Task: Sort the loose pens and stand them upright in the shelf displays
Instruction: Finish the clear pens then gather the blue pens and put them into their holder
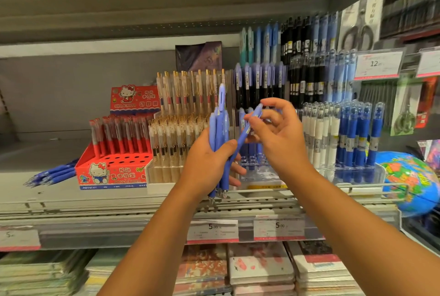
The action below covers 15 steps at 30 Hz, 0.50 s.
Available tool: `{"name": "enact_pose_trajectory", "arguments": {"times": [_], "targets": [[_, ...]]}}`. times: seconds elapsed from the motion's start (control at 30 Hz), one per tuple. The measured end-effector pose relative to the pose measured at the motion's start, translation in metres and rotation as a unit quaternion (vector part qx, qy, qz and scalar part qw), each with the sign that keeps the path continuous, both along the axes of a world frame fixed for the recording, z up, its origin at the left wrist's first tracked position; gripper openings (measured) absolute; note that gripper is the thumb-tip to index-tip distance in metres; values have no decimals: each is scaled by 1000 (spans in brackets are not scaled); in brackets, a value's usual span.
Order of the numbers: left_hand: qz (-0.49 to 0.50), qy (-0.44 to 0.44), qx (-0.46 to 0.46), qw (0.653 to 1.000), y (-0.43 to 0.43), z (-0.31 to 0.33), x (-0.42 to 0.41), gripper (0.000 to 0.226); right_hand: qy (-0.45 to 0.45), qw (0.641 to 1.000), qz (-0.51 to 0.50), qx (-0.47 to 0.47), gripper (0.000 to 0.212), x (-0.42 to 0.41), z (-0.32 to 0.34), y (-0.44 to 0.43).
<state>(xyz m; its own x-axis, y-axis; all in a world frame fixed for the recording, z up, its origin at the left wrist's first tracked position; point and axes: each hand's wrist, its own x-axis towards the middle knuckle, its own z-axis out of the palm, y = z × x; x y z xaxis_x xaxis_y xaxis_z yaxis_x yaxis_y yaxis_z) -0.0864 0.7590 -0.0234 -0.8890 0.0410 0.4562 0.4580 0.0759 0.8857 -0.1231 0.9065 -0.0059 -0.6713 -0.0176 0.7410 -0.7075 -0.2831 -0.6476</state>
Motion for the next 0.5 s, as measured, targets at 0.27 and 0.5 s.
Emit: {"name": "enact_pose_trajectory", "arguments": {"times": [0.27, 0.5], "targets": [[6, -3, 22, 1000, -2, -2, -4, 25, 39, 994, -102, -16, 22, -6, 23, 22], [59, 22, -41, 997, -6, -3, -8, 13, 55, 962, -241, 115, 24, -13, 34, 32]]}}
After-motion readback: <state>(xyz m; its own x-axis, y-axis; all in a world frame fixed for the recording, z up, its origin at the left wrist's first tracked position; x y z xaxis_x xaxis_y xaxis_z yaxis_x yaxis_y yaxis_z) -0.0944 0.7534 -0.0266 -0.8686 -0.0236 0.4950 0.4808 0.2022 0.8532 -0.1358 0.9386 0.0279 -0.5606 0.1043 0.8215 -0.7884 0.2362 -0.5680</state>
